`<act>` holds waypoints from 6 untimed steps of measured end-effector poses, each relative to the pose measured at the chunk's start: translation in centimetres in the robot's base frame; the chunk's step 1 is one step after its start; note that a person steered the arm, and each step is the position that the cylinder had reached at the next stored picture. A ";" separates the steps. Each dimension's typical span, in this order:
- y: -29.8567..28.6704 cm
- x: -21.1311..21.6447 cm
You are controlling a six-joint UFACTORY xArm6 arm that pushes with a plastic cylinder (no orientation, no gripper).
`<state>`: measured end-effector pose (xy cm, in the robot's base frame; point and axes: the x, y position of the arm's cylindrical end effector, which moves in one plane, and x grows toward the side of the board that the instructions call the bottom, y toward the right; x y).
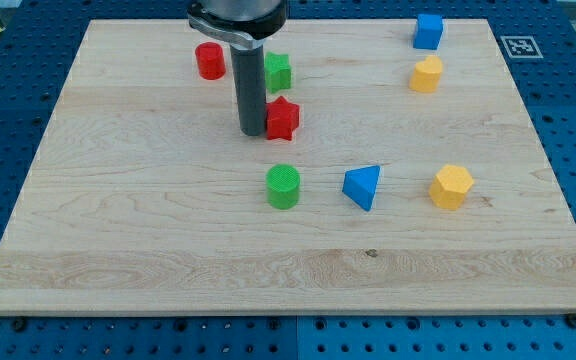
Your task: Point at the red circle
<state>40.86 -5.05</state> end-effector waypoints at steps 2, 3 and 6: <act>-10.3 -1.2; -11.7 -4.8; -3.8 -11.0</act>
